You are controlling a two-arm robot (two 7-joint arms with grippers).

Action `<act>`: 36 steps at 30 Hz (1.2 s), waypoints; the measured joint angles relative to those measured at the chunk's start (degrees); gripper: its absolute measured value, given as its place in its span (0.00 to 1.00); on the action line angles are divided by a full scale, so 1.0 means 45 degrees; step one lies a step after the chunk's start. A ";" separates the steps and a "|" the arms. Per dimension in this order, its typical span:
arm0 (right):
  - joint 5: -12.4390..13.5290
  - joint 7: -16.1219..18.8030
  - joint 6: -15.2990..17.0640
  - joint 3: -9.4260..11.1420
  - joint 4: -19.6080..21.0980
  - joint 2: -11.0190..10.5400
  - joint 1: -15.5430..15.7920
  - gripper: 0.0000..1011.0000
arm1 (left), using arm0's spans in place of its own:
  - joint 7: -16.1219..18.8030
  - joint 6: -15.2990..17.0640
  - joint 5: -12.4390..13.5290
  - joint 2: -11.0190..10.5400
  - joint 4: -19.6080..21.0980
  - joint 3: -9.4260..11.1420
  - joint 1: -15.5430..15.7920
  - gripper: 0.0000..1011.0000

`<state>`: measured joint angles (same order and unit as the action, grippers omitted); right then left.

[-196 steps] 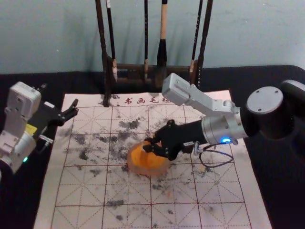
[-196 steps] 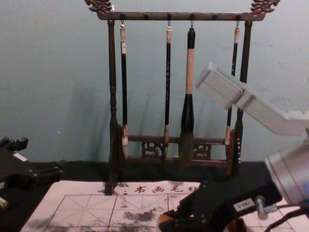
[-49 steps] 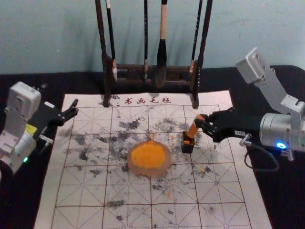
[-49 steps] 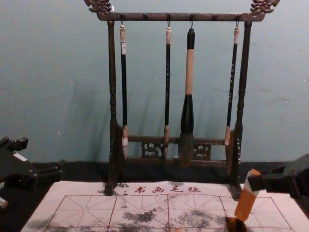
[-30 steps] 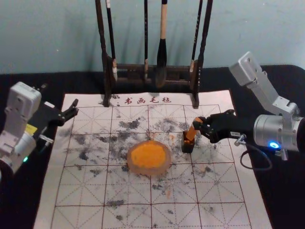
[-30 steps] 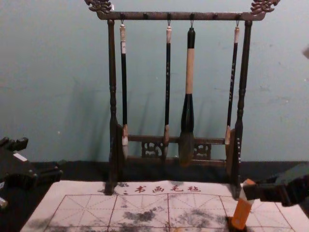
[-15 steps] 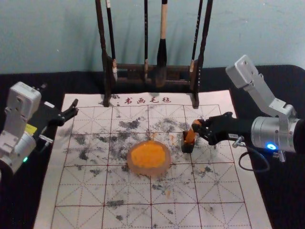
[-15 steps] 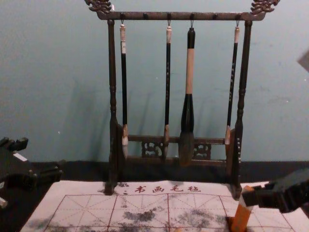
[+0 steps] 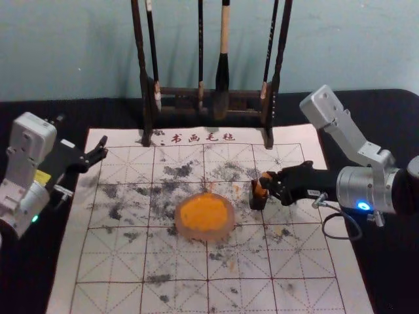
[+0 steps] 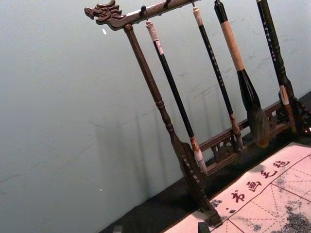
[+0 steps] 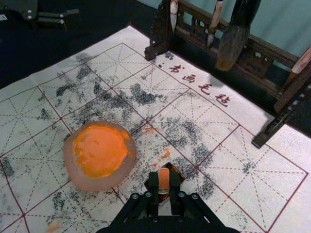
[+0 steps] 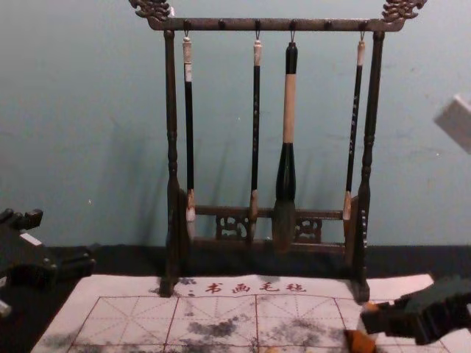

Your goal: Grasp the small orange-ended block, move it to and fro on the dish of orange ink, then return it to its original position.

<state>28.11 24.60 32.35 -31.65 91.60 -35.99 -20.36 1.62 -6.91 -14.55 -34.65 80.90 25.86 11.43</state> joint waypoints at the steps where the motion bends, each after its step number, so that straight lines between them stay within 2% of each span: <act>1: -0.0059 0.0030 -0.0001 -0.0037 -0.0078 0.0042 -0.0037 0.10 | 0.0001 0.0000 0.0000 0.0000 0.0001 0.0000 0.0000 0.99; 12: -0.0537 0.0169 -0.0107 -0.0209 -0.0364 0.0216 -0.0170 0.10 | 0.0000 0.0000 0.0000 0.0000 0.0000 0.0000 0.0000 0.99; 25: -0.0498 0.0167 -0.0097 -0.0191 -0.0364 0.0208 -0.0166 0.10 | 0.0000 0.0000 0.0001 0.0000 0.0001 0.0000 0.0000 0.99; 28: -0.0487 0.0164 -0.0094 -0.0186 -0.0362 0.0205 -0.0163 0.16 | 0.0001 0.0000 0.0000 0.0000 0.0001 0.0000 0.0000 0.99; 30: -0.0480 0.0163 -0.0092 -0.0182 -0.0360 0.0203 -0.0161 0.24 | 0.0000 0.0000 0.0000 0.0000 0.0000 0.0000 0.0000 0.99; 31: -0.0475 0.0162 -0.0090 -0.0181 -0.0359 0.0202 -0.0160 0.24 | 0.0001 0.0000 0.0000 0.0000 0.0000 0.0000 0.0000 0.99; 33: -0.0471 0.0161 -0.0088 -0.0179 -0.0358 0.0199 -0.0158 0.34 | 0.0000 0.0000 0.0000 0.0000 0.0000 0.0000 0.0000 0.99; 36: -0.0464 0.0159 -0.0085 -0.0177 -0.0356 0.0199 -0.0157 0.41 | 0.0001 0.0000 0.0000 0.0000 0.0000 0.0000 -0.0001 0.99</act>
<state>26.02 25.31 31.96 -32.45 90.00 -35.09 -21.07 1.62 -6.91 -14.55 -34.65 80.90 25.86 11.43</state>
